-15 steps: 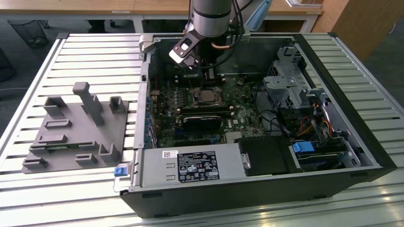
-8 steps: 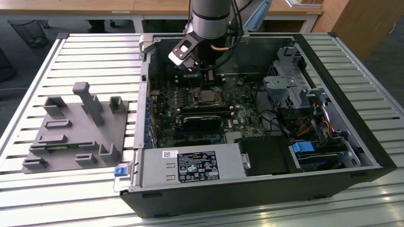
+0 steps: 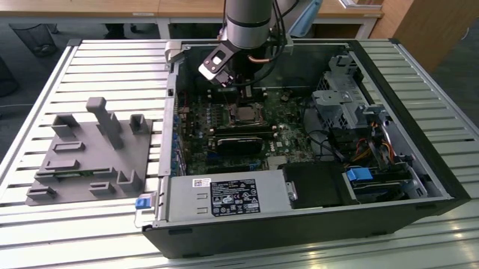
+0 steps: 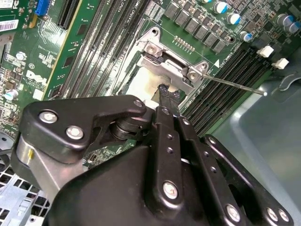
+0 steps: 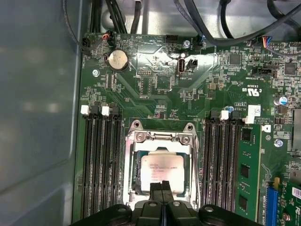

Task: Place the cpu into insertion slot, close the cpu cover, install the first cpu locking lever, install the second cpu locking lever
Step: 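Close the cpu cover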

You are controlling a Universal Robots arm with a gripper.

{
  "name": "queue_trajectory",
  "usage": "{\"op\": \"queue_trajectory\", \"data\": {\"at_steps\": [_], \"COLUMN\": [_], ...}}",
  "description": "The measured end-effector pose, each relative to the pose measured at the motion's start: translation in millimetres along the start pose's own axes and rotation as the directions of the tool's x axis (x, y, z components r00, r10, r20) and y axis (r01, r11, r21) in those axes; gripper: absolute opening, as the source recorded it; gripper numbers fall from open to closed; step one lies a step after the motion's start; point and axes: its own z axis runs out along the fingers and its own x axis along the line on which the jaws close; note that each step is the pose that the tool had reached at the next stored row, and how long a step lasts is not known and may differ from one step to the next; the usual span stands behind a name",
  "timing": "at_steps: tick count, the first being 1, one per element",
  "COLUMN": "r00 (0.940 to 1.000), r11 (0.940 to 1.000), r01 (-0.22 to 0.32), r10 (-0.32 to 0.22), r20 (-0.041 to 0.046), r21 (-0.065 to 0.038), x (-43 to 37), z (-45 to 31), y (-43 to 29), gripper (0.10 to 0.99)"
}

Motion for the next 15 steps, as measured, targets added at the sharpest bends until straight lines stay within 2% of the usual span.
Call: {"op": "queue_trajectory", "data": {"at_steps": [9, 15], "r00": [1.0, 1.0], "r11": [1.0, 1.0], "r01": [0.0, 0.0], "r10": [0.0, 0.0], "r20": [0.0, -0.0001], "r21": [0.0, 0.0], "x": [-0.1, -0.1], "z": [6.0, 7.3], "y": [-1.0, -2.2], "gripper": [0.118, 0.118]}}
